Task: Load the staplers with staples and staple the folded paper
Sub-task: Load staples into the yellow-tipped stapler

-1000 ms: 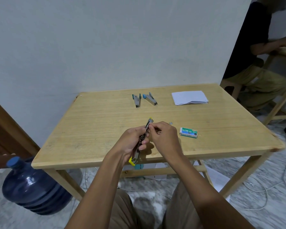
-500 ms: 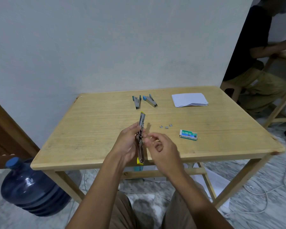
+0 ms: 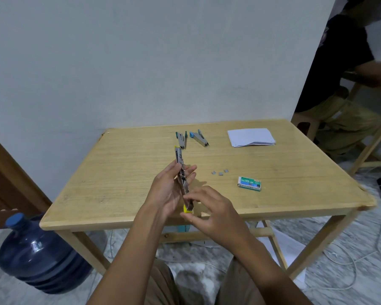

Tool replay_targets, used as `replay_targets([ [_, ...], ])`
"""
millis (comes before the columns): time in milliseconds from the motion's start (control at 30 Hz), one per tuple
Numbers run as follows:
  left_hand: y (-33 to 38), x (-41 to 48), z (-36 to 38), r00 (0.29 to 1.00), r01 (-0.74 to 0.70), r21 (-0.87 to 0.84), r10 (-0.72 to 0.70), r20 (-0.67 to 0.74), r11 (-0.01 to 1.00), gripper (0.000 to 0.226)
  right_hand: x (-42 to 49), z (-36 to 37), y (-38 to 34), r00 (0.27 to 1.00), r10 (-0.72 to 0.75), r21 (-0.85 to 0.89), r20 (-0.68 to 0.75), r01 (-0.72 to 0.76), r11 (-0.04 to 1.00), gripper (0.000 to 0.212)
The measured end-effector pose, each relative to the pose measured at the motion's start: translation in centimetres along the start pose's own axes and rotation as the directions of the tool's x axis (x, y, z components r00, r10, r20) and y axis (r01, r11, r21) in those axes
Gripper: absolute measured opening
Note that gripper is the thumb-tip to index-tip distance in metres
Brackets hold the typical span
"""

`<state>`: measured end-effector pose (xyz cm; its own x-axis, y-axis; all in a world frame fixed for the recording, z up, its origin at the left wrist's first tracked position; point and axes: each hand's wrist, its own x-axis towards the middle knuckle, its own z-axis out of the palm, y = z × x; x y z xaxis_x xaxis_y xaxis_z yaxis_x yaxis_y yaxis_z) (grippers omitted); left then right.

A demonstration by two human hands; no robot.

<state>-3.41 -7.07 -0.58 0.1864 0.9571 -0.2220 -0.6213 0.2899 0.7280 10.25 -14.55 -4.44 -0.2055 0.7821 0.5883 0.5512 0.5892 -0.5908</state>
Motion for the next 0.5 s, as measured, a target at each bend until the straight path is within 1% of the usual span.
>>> replay_targets([
  [67, 0.6, -0.5, -0.1, 1.000, 0.011, 0.052, -0.012, 0.028, 0.999, 0.017, 0.5, -0.6, 0.0, 0.992, -0.030, 0.060, -0.122, 0.037, 0.997, 0.031],
  [100, 0.9, -0.8, -0.2, 0.998, 0.029, 0.083, -0.034, 0.060, 0.996, 0.018, 0.9, -1.1, -0.2, 0.985, -0.003, 0.099, -0.171, 0.020, 0.995, 0.030],
  [133, 1.2, -1.2, -0.3, 0.993, 0.054, 0.122, -0.067, 0.102, 0.991, 0.020, 1.5, -1.7, -0.4, 0.976, 0.053, 0.150, -0.209, -0.022, 0.989, 0.030],
  [200, 1.3, -1.8, -0.3, 0.972, 0.090, 0.198, -0.130, 0.196, 0.976, 0.026, 2.7, -2.9, -0.4, 0.951, 0.194, 0.288, -0.241, -0.121, 0.950, 0.029],
  [267, 1.2, -2.0, -0.3, 0.951, 0.096, 0.263, -0.167, 0.261, 0.960, 0.031, 3.8, -3.5, -0.3, 0.934, 0.275, 0.397, -0.227, -0.169, 0.902, 0.027],
  [367, 1.1, -2.3, -0.4, 0.935, 0.101, 0.291, -0.191, 0.299, 0.951, 0.038, 4.7, -4.0, 0.2, 0.929, 0.327, 0.432, -0.177, -0.225, 0.873, 0.029],
  [433, 1.0, -2.3, -0.5, 0.924, 0.117, 0.280, -0.207, 0.320, 0.953, 0.040, 5.1, -4.2, 0.5, 0.916, 0.389, 0.443, -0.099, -0.310, 0.841, 0.040],
  [467, 1.0, -2.3, -0.5, 0.920, 0.124, 0.277, -0.215, 0.327, 0.953, 0.040, 5.3, -4.1, 0.5, 0.903, 0.428, 0.459, -0.042, -0.363, 0.811, 0.049],
  [500, 0.9, -2.3, -0.5, 0.916, 0.129, 0.276, -0.221, 0.334, 0.952, 0.040, 5.4, -4.0, 0.5, 0.885, 0.464, 0.507, 0.030, -0.413, 0.757, 0.061],
])
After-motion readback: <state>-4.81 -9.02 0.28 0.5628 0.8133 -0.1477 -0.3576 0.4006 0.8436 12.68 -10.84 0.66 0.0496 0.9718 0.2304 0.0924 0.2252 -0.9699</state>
